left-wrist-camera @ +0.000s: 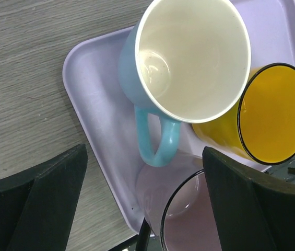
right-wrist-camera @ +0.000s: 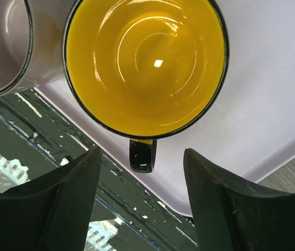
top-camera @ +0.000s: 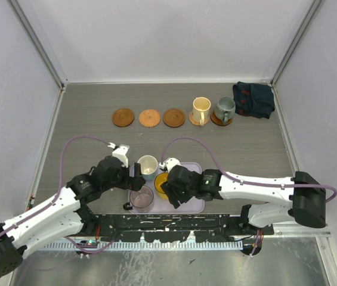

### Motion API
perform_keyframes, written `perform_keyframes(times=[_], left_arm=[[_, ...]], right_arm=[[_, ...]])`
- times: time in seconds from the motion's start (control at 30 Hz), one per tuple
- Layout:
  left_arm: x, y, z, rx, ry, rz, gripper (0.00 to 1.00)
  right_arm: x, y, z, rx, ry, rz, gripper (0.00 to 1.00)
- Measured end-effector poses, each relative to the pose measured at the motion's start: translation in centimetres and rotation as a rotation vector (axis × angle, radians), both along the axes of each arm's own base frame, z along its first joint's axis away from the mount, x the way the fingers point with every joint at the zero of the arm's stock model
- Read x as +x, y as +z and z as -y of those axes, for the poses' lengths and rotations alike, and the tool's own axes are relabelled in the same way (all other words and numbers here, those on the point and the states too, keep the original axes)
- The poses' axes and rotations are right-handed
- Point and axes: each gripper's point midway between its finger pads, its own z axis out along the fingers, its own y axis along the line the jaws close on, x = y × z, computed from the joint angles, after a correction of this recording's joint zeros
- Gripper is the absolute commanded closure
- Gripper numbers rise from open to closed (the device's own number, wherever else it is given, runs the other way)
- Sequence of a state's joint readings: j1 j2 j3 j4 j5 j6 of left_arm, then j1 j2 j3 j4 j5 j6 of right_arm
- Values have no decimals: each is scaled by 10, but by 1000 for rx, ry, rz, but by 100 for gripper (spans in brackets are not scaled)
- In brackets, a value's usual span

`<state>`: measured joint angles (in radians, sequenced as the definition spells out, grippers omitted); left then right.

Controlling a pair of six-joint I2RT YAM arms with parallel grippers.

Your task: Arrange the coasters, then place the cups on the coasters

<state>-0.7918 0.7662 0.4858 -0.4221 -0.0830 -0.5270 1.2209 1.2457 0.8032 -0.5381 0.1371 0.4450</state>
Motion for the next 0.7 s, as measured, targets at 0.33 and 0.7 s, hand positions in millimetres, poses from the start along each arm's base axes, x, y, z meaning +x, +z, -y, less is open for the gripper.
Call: perform_keyframes(times=[0.33,0.7], left_arm=[[4,-9,3,30,-18,-2,20],[10,-20,7,69,-40,-6,54]], right_arm=[[0,-17,-2,-46,-20,-11,32],[2,-27,-1,-76,-56,-17,35]])
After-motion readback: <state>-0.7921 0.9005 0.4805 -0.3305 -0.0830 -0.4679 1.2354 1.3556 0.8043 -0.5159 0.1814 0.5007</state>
